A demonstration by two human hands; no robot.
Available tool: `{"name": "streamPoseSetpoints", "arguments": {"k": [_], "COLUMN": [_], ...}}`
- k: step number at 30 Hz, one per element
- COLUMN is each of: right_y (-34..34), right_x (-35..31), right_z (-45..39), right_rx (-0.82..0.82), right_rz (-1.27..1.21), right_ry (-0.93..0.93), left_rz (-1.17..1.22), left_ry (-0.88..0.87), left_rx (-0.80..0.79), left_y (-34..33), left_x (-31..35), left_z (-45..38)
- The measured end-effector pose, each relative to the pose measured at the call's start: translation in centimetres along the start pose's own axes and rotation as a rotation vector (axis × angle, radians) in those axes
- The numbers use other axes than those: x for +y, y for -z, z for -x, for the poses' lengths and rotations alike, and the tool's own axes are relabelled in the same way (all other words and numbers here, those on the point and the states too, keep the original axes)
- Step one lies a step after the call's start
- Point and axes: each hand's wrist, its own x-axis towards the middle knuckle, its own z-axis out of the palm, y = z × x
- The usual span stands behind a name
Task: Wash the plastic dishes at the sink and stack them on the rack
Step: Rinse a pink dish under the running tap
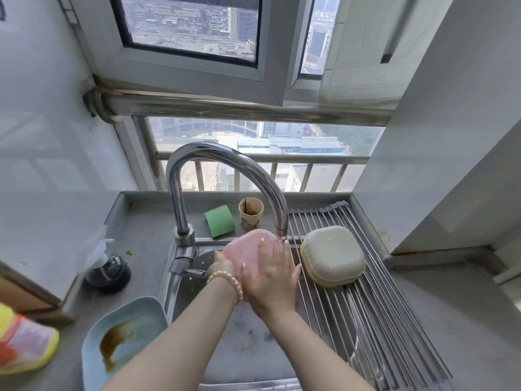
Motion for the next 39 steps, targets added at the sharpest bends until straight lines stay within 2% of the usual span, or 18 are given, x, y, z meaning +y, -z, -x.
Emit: {"name": "streamPoseSetpoints", "arguments": {"k": [4,7,10,12,16,18,20,21,23,25,27,29,31,33,34,35,37,39], "right_y": [1.4,2.9,3.5,3.7,3.7,3.7,4.0,4.4,4.8,4.1,3.2,2.3,1.7,1.1,0.8,0.8,1.8,2.9], "right_x": [0.8,2.9,3.8,3.7,3.7,3.6,3.6,3.3,2.5,2.0,2.3,3.6,4.7,5.1,5.2,5.1,4.0,3.3], "right_z": [-2.6,-4.0,-4.5,-4.4,-4.4,-4.0,-3.6,-3.2,-2.4,-1.4,-0.4,0.3,0.3,0.5,0.7,1.0,1.6,1.6], "right_rx": [0.124,-0.006,-0.086,-0.089,0.025,0.046,0.102,0.142,0.230,0.297,0.400,0.508,0.625,0.629,0.578,0.485,0.180,-0.005], "right_rz": [-0.227,-0.370,-0.419,-0.501,-0.800,-0.817,-0.769,-0.723,-0.556,-0.328,-0.118,-0.028,0.038,0.058,0.056,0.034,0.003,0.141], "right_ry": [-0.286,-0.382,-0.365,-0.405,-0.564,-0.548,-0.498,-0.462,-0.321,-0.120,0.093,0.356,0.567,0.755,0.805,0.792,0.552,0.317], "left_rz": [-0.023,-0.072,-0.091,-0.272,-0.758,-0.967,-1.056,-1.037,-0.882,-0.618,-0.335,-0.200,-0.204,-0.226,-0.204,-0.170,-0.102,-0.046], "left_ry": [-0.034,-0.029,-0.017,-0.133,-0.599,-0.737,-0.799,-0.780,-0.577,-0.175,0.246,0.430,0.412,0.348,0.306,0.241,0.127,0.050], "left_rx": [0.187,0.127,0.131,0.187,0.146,0.114,0.080,0.058,0.025,-0.075,-0.317,-0.468,-0.503,-0.468,-0.452,-0.428,-0.364,-0.339], "left_y": [-0.4,0.2,0.1,-0.7,-1.0,-0.6,-0.5,-0.6,-1.6,-2.7,-2.2,-0.8,0.3,0.5,0.6,0.6,0.7,0.5], "left_x": [-0.6,-0.9,-0.6,-0.5,-2.8,-4.2,-4.6,-4.2,-3.4,-1.8,0.0,1.5,2.2,2.0,1.9,1.4,0.1,-1.1], "left_z": [-1.7,-2.4,-2.1,-0.8,2.7,2.9,2.5,3.2,2.4,0.8,-0.7,-1.0,-1.0,-1.1,-1.0,-1.7,-3.8,-3.9]}}
